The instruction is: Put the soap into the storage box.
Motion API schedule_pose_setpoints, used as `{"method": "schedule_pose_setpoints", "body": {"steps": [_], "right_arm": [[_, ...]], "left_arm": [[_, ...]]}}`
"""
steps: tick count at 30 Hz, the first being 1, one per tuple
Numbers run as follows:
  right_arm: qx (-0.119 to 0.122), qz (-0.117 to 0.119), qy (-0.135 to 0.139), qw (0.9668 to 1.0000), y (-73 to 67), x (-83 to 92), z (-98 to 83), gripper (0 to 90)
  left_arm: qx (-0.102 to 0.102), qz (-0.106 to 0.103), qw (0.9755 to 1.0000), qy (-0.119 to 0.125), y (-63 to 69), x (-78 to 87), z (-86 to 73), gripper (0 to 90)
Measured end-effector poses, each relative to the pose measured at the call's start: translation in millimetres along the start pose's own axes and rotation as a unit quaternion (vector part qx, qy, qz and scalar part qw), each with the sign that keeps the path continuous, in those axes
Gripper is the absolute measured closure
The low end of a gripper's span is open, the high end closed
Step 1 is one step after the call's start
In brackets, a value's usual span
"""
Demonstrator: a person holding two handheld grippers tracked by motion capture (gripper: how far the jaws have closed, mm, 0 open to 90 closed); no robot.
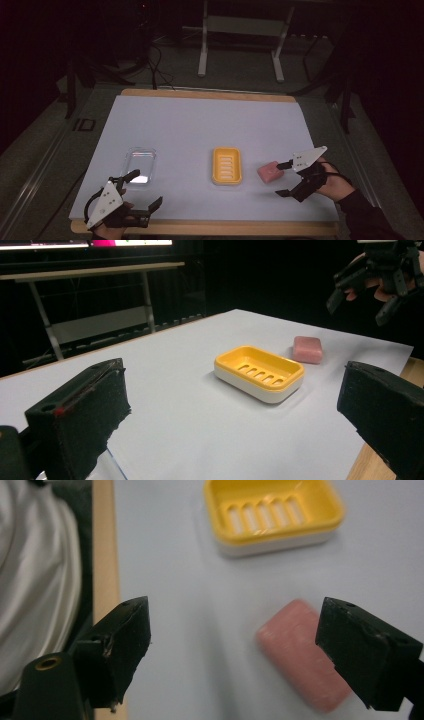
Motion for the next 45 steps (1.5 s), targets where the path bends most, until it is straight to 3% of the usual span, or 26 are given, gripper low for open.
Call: {"method": "schedule_pose_setpoints", "body": {"steps": [4, 8, 14, 21, 24, 28, 30, 31, 33, 36, 37, 38, 45], "right_arm": [[0.000, 0.021, -0.044, 0.9988, -1.6, -6.8, -2.0, 15.8], [-0.008, 0.035, -0.088, 0.9955, -3.3, -12.8, -4.2, 16.2], [-0.013, 0.050, -0.155, 0.9865, -3.9, -20.6, -8.5, 13.4], [-0.015, 0.051, -0.182, 0.9818, -0.2, -23.6, -10.3, 13.3], [-0.016, 0.054, -0.205, 0.9772, 0.9, -24.8, -12.3, 13.0], [-0.039, 0.046, -0.250, 0.9663, 5.8, -24.1, -14.6, 11.7], [-0.041, 0.045, -0.255, 0.9650, 6.9, -23.6, -15.0, 11.7], [-0.061, 0.038, -0.271, 0.9599, 11.7, -22.0, -16.3, 11.9], [-0.055, 0.038, -0.281, 0.9573, 13.8, -20.9, -18.2, 12.3], [-0.038, 0.027, -0.286, 0.9571, 15.7, -19.7, -20.9, 11.1], [-0.033, 0.022, -0.285, 0.9578, 17.1, -18.9, -22.0, 11.1], [-0.018, 0.018, -0.276, 0.9608, 22.4, -17.7, -25.3, 11.1], [-0.034, 0.016, -0.282, 0.9585, 44.6, -12.1, -36.1, 13.7]], "left_arm": [[0.000, 0.000, 1.0000, -0.001, -0.1, -0.2, -0.2, 0.4], [0.001, 0.000, 1.0000, -0.001, 0.0, -0.3, -0.4, 0.4], [0.001, -0.001, 1.0000, -0.003, 0.0, -0.5, -0.7, 0.4], [0.002, -0.002, 1.0000, -0.003, 0.1, -0.1, -0.7, 0.4], [0.002, -0.003, 1.0000, -0.005, 0.3, -0.4, -1.0, 0.4], [0.003, -0.003, 1.0000, -0.004, 0.3, -0.5, -0.9, 0.4], [0.003, -0.002, 1.0000, -0.002, 0.1, -0.1, -0.6, 0.4], [0.003, -0.001, 1.0000, -0.001, -0.1, 0.3, -0.5, 0.4], [0.003, -0.002, 1.0000, -0.001, -0.1, 0.7, -0.5, 0.4], [0.002, -0.002, 1.0000, -0.002, 0.2, 0.8, -0.6, 0.4], [0.002, -0.003, 1.0000, -0.002, 0.3, 0.9, -0.6, 0.4], [0.002, -0.002, 1.0000, -0.002, 0.3, 1.2, -0.7, 0.4], [0.002, 0.005, 1.0000, -0.005, 0.3, 4.2, -1.6, 0.4]]}}
Point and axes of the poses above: each handheld gripper's, and its own axes: x roughly backward along the jaws, z roughly out of its top, y roughly to its right, the point moved 3 cm from there along -x, roughly forward along the jaws, and after that the axes turned 13 degrees about y, right-handed, at the moved point
